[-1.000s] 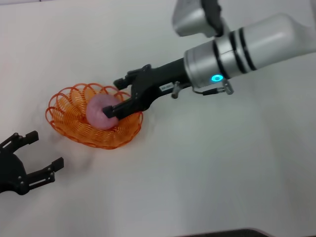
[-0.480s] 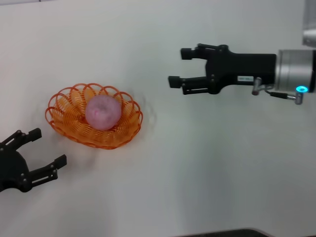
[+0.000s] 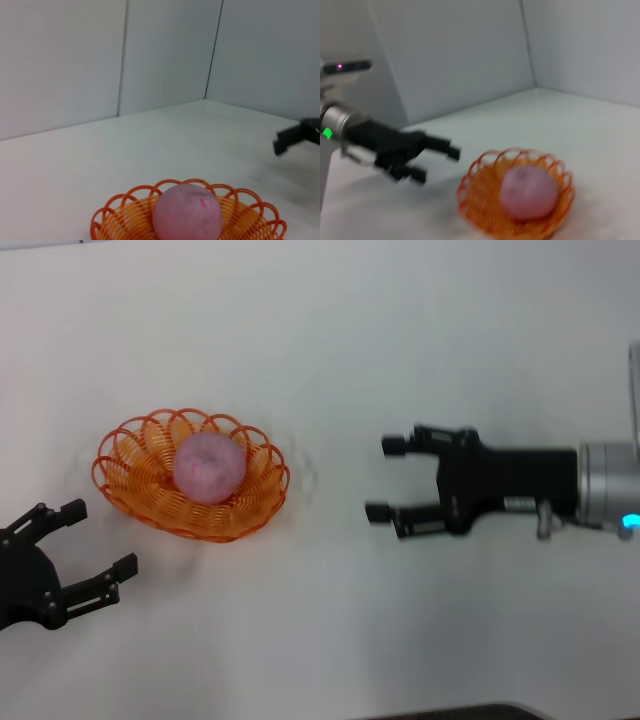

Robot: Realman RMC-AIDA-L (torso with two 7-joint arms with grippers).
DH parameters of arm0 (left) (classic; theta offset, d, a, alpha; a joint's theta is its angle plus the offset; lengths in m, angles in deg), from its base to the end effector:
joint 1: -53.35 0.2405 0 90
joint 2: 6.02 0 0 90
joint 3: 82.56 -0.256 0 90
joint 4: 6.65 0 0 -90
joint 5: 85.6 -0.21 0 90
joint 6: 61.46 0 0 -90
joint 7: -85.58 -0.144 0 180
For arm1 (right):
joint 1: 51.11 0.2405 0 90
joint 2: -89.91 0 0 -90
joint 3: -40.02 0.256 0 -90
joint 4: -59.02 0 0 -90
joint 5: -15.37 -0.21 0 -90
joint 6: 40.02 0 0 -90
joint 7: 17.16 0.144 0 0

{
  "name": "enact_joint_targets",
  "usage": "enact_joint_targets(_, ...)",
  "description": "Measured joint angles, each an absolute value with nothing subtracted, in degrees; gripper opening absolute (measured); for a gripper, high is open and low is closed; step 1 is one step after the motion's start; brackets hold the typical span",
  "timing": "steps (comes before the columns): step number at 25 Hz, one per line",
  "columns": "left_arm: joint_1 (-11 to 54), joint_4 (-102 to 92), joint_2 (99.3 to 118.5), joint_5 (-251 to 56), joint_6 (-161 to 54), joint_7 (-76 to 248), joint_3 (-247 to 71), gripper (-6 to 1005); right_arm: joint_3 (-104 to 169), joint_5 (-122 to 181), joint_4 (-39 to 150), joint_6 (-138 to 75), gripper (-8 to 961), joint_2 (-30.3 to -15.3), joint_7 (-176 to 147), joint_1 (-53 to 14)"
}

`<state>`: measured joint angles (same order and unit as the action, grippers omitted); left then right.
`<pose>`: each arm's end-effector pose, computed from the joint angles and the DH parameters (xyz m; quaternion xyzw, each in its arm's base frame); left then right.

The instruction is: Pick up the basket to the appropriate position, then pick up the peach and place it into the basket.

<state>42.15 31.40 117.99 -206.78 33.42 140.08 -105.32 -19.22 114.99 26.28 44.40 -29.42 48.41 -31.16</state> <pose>-0.3513 0.2099 -0.0063 -0.9131 -0.2199 -0.2386 0.2468 0.2884 0.2739 -0.0444 -0.9466 0.1816 0.2405 0.1144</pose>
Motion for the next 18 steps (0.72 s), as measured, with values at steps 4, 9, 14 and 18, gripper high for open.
enact_joint_targets(4,42.2,30.9,117.92,-206.8,33.4,140.1,-105.3,938,-18.3,115.2,30.1,44.8,931,-29.54,42.2,-34.0)
enact_joint_targets(9,42.4,30.9,117.9,-206.8,33.5,140.1,-105.3,937,-15.1,115.1,35.0,44.8,931,-29.56,34.8,-35.0)
enact_joint_targets(14,42.7,31.0,117.9,-206.8,33.5,140.1,-105.2,937,-14.3,115.1,35.4,44.7,931,-29.59,33.6,-34.7)
enact_joint_targets(18,42.8,31.0,117.9,-207.1,33.5,140.1,-104.5,937,-14.2,115.1,35.3,44.7,931,-29.61,33.5,-34.5)
